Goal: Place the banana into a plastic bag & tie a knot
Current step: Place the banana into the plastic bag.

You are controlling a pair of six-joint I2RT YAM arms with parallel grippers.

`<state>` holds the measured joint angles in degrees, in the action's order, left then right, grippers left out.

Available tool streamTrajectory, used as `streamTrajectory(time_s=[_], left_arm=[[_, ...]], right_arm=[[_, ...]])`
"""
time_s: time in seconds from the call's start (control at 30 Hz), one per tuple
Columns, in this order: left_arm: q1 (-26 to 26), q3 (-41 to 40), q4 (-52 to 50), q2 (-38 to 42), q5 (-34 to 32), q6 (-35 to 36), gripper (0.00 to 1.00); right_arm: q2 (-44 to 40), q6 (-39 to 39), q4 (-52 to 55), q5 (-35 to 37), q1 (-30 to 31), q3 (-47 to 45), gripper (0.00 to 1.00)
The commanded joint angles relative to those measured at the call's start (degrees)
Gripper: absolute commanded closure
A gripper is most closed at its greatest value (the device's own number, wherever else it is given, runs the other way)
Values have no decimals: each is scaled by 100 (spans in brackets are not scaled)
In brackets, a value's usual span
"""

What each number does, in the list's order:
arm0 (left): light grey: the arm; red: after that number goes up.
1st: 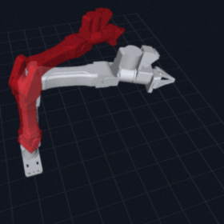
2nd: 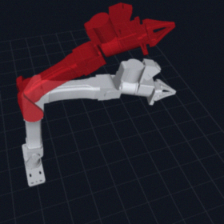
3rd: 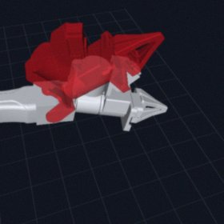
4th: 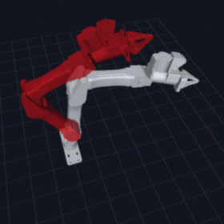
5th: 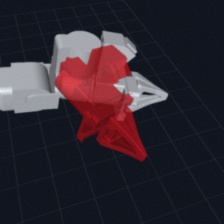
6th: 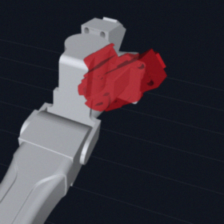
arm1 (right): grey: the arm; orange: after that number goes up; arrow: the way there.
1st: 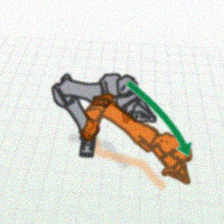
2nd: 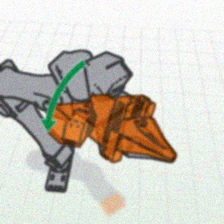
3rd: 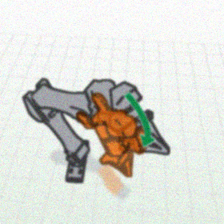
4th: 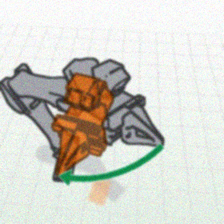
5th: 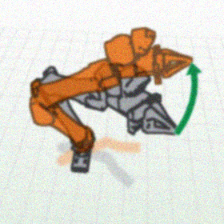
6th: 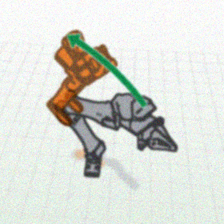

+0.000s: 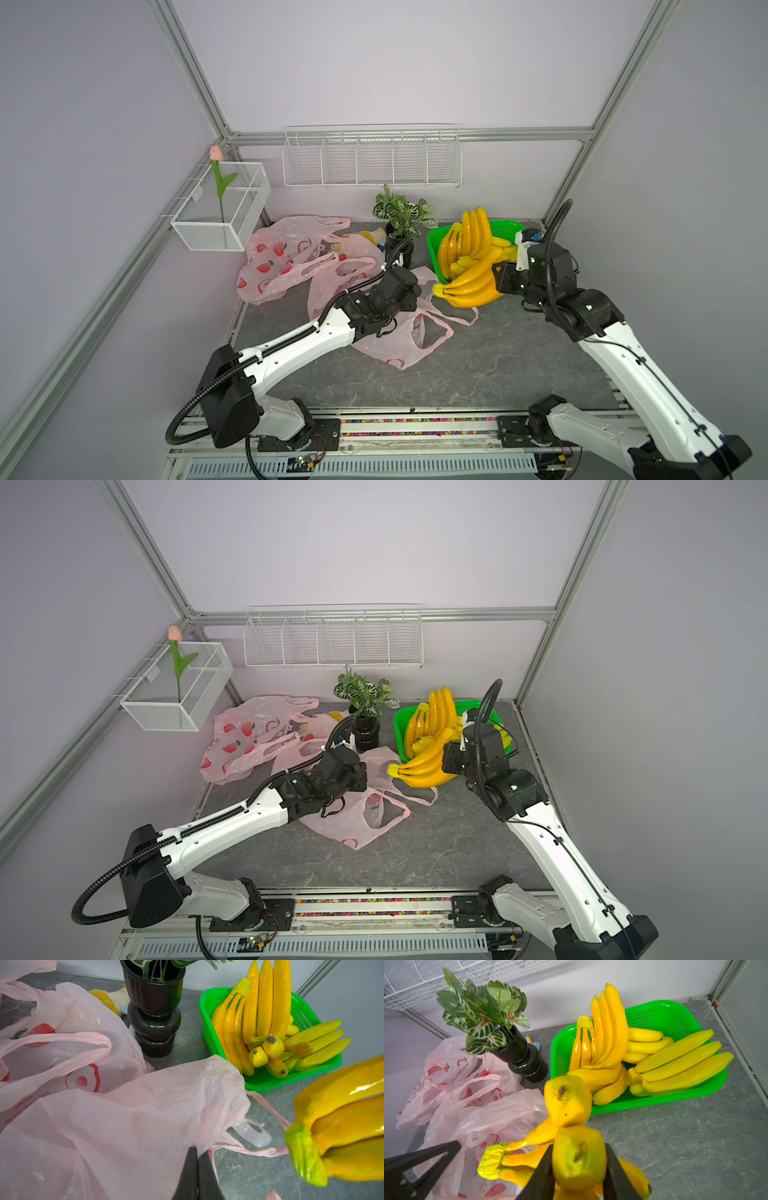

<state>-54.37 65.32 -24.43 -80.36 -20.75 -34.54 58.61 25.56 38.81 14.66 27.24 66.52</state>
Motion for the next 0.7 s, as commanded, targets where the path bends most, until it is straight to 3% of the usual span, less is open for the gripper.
streamTrajectory(time_s=[0.0,0.27,0.67], left_arm=[[23,222,-56,-65,222,-125,100],[7,253,9,21,689,-187,100],[-320,350,-154,-33,122,-1004,100]], right_arm=[[-102,348,154,469,340,-248,81],[209,848,-443,687,964,-599,83],[40,2356,-1792,726,1588,-1437,85]])
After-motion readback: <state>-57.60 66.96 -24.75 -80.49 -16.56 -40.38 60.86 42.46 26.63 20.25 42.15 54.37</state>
